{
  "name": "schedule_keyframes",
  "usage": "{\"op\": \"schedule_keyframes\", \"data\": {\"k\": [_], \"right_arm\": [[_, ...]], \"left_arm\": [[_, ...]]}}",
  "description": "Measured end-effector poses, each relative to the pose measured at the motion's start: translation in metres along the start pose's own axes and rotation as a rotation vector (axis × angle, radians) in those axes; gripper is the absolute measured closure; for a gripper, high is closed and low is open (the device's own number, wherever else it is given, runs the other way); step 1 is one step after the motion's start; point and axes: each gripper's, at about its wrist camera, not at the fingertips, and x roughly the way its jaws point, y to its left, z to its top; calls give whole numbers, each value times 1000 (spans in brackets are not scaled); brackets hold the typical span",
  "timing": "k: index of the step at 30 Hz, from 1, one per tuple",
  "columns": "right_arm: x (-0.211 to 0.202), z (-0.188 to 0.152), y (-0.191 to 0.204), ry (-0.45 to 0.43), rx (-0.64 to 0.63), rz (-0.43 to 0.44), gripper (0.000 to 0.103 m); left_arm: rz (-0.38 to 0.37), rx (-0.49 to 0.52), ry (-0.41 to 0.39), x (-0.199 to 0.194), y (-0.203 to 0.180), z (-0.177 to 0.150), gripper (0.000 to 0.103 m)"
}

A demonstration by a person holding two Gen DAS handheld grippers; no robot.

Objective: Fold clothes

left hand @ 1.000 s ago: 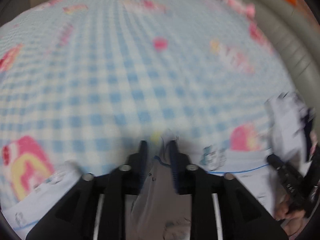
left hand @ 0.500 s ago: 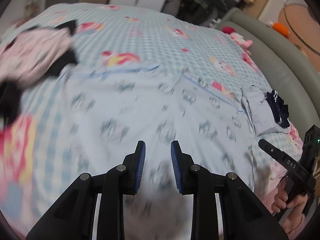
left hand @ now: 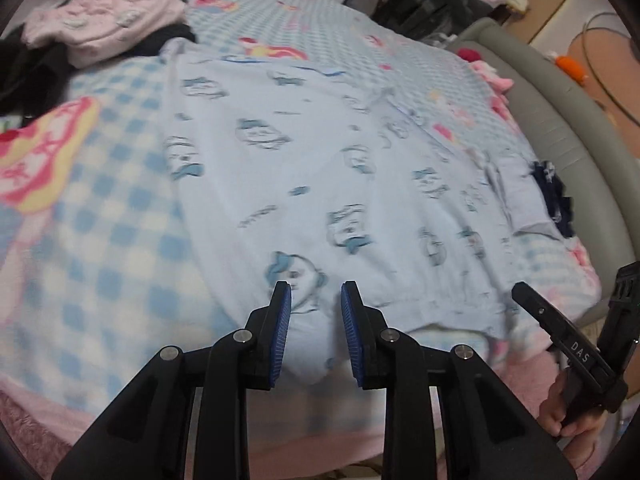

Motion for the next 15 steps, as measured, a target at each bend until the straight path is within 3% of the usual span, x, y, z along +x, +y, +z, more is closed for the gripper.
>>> {"op": "schedule_keyframes", "data": {"k": [5, 8, 11, 15], "right_arm": [[4, 0, -27, 12, 76, -19, 68], [-10, -2, -29, 7, 97, 63, 68], [-19, -13, -15, 33, 18, 71, 68], [-14, -34, 5, 115, -80, 61, 68]], "left_arm": [[-54, -110, -109, -30, 25, -4, 76], [-75, -96, -100, -39, 28, -13, 73], [10, -9, -31, -27, 13, -22, 65], [140, 116, 55, -7, -9, -32, 64]]}}
